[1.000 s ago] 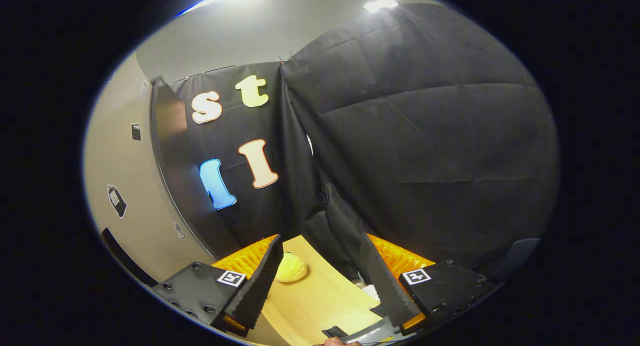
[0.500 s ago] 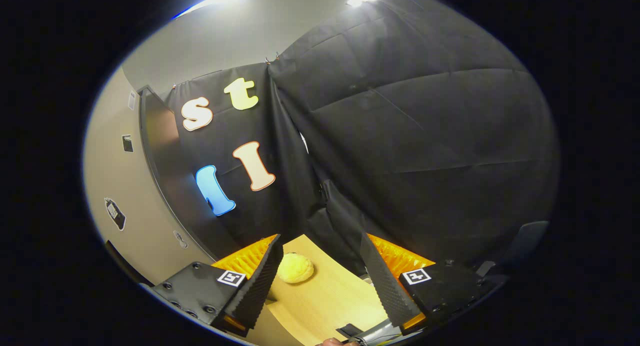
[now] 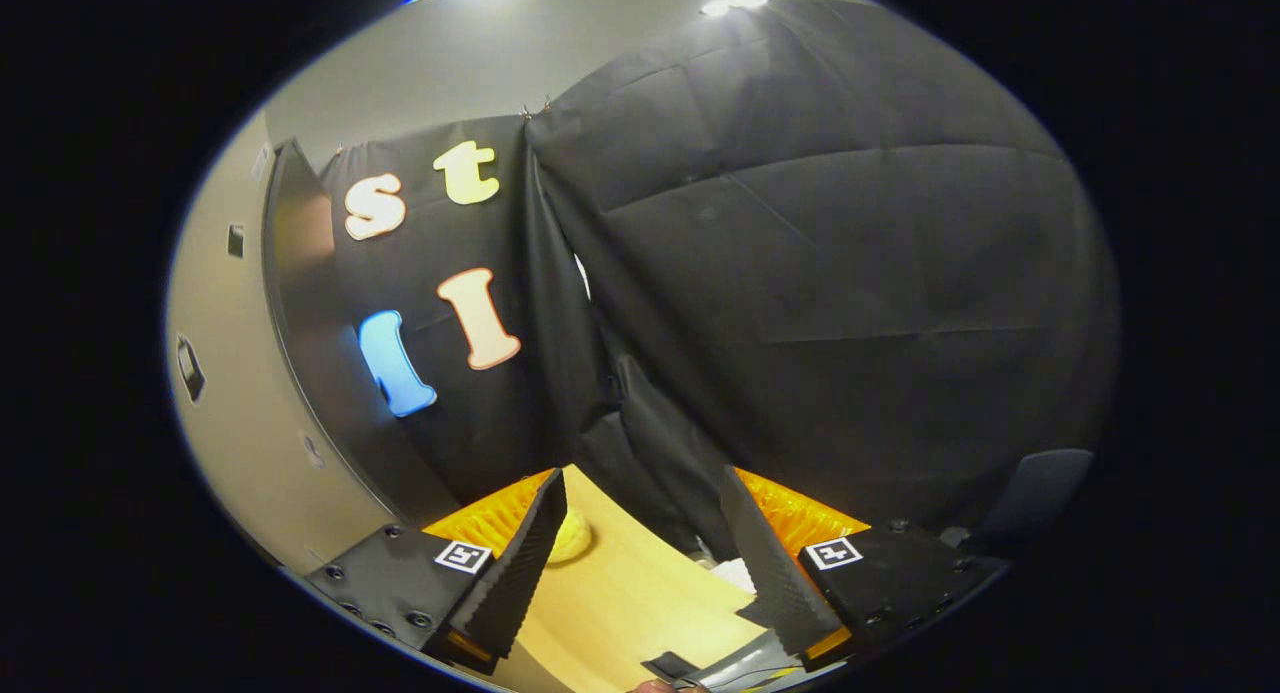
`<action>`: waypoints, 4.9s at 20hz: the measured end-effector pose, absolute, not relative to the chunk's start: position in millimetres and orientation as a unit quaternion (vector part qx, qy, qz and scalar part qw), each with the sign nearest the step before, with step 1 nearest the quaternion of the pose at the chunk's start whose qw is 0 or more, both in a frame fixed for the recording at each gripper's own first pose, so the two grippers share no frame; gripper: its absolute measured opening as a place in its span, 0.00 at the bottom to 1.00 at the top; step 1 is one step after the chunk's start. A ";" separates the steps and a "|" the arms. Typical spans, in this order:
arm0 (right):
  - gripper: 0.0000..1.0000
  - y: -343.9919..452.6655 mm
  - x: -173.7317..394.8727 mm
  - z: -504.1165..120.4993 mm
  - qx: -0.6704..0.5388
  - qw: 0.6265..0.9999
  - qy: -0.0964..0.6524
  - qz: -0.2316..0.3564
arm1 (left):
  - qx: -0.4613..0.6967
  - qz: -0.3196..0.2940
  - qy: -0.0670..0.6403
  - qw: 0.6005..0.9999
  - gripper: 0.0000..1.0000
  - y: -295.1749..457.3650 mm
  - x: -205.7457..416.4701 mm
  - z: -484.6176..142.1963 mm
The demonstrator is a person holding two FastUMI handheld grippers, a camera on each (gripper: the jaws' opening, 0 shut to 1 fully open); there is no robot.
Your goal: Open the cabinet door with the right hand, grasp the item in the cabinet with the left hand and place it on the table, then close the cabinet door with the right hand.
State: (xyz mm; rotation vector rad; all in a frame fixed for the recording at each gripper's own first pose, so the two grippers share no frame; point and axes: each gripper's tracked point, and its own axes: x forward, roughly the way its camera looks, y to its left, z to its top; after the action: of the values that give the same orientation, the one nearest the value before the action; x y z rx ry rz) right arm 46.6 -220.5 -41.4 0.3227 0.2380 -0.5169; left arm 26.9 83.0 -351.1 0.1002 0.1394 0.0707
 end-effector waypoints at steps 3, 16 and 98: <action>0.98 -219.0 39.0 -63.4 0.143 0.947 0.124 -0.260 | 0.044 0.004 0.044 0.998 0.86 66.0 9.6 -301.8; 0.92 -213.8 25.0 -4.6 0.101 0.969 0.043 -0.221 | -0.002 -0.065 0.060 0.996 0.86 -2.2 -40.2 -128.0; 0.96 180.3 84.9 41.2 0.011 0.973 0.081 0.216 | -0.029 0.001 0.086 0.996 0.86 76.2 3.8 -64.8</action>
State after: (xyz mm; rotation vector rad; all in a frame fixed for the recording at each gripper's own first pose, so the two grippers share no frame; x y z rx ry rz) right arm 84.9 180.3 41.2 0.0220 0.1635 0.4349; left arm 3.8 76.2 -64.8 -0.0590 0.1717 0.0021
